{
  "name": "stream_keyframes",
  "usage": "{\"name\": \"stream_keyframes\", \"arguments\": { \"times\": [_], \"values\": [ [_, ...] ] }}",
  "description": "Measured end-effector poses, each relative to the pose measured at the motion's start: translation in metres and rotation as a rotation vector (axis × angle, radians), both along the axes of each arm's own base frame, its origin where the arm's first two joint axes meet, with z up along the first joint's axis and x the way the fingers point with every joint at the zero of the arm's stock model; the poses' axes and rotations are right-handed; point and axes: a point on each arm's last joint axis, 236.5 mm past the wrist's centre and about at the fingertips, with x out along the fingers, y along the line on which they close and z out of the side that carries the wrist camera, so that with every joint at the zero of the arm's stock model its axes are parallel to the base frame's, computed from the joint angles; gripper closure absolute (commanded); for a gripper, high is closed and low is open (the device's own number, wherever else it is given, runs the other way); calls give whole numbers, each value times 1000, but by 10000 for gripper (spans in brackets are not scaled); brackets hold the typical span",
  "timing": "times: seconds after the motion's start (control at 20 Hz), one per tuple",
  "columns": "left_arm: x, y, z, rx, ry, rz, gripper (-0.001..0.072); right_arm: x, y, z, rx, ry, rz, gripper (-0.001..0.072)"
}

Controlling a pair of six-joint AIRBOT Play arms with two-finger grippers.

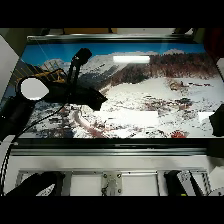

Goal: Fold the clothes and pants, and hang the long-sleeved shirts on hangers.

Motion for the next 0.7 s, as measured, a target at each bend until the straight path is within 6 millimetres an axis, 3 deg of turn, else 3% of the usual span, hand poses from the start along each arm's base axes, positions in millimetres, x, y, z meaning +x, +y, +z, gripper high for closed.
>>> {"name": "stream_keyframes", "arguments": {
  "times": [0.15, 0.35, 0.45, 0.55, 0.7],
  "values": [
    [8, -1, 4, -16, -25, 22, 696, 32, 52, 11, 4, -13, 176, 261],
    [15, -1, 10, -33, -52, 44, 695, 112, 145, -14, 68, 93, 553, 260],
    [18, -2, 11, -39, -63, 52, 695, 155, 209, -44, 117, 187, 789, 260],
    [20, -2, 13, -45, -71, 59, 696, 189, 283, -88, 161, 331, 1033, 260],
    [24, -2, 16, -53, -83, 69, 695, 207, 402, -173, 193, 629, 1397, 260]
  ]
}}
